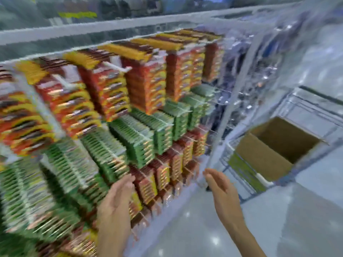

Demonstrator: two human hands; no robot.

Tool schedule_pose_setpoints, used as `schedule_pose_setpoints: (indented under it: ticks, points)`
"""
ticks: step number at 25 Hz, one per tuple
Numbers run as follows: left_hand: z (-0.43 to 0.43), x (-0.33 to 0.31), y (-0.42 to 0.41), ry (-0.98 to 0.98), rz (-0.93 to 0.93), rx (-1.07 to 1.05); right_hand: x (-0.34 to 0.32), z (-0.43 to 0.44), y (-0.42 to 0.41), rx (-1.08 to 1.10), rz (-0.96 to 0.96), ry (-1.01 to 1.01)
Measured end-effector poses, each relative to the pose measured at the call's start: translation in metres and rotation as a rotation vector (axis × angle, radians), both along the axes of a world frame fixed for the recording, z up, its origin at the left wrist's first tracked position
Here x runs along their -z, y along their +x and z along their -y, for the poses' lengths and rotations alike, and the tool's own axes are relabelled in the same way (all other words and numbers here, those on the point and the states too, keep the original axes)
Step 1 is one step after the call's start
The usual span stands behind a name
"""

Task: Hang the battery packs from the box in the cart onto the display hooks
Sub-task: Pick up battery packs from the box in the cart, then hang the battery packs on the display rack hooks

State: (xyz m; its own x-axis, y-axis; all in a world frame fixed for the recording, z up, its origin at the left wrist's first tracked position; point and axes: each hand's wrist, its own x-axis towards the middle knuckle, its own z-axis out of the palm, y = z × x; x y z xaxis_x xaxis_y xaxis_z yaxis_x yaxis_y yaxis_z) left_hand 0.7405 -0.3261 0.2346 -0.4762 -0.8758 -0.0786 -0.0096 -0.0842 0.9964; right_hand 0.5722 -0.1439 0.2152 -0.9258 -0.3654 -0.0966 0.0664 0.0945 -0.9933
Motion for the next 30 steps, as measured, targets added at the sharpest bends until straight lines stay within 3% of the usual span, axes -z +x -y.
schedule_pose_setpoints:
  ticks: [4,14,21,30]
  points:
    - [-0.055,0.026,-0.106,0.025,0.003,0.236,0.018,-0.089,-0.062,0.202,-0.039,0.041]
    - [-0.180,0.059,-0.311,0.033,0.114,0.652,0.065,-0.248,-0.153,0.632,0.128,0.071]
    - [-0.211,0.069,-0.423,0.058,0.213,0.843,0.079,-0.277,-0.213,0.805,0.247,0.050]
    - [-0.202,0.097,-0.593,0.109,0.323,0.944,0.086,-0.257,-0.368,0.858,0.353,0.137]
